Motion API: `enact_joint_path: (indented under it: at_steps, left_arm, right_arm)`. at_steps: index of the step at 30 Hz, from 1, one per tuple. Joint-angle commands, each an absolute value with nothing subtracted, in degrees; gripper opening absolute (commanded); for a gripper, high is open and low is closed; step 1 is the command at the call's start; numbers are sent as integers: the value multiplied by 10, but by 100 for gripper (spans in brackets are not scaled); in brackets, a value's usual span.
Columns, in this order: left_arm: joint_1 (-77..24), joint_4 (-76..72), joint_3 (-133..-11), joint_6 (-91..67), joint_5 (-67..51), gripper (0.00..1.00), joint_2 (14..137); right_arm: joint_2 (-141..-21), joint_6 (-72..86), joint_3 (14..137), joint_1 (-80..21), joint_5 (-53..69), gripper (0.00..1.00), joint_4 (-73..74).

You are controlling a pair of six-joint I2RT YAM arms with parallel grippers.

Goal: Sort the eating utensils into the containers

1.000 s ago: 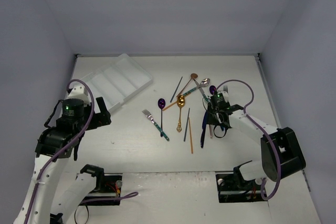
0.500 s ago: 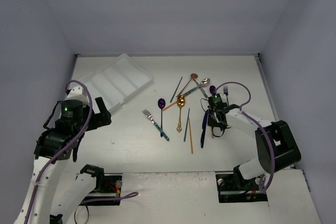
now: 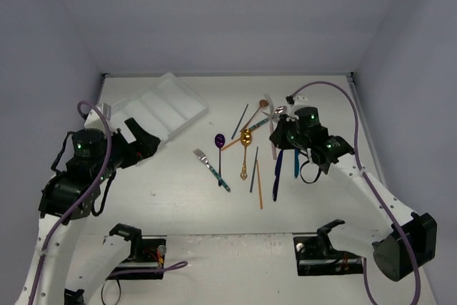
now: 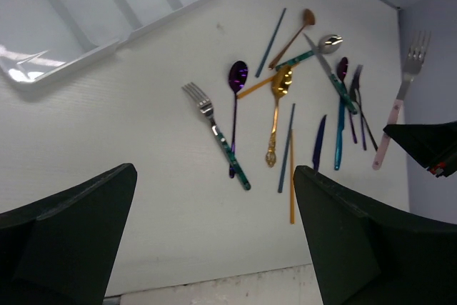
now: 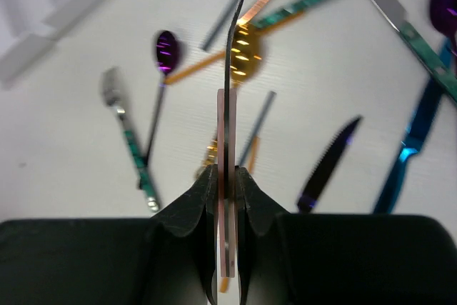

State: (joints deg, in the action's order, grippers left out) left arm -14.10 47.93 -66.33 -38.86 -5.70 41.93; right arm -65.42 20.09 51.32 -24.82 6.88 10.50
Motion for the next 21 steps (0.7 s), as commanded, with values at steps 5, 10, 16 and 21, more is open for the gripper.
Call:
enact_joint_path:
  at_steps: [5,10,16,21]
  left_arm:
    - [-273,315,-769,-445,1,94,540]
    - [-410,292,-854,-439,110,94,638]
    - [-486,173,-845,-444,164,76,703]
    - [-512,161,-884,-434,170,75,768]
  right_arm:
    - [-666,208,647,-307,225,0,86]
    - [-687,220,696,-315,262,0,81]
    - [-688,225,703,-321,284,0,74]
    - [-674,232,693,-322,301,0,69]
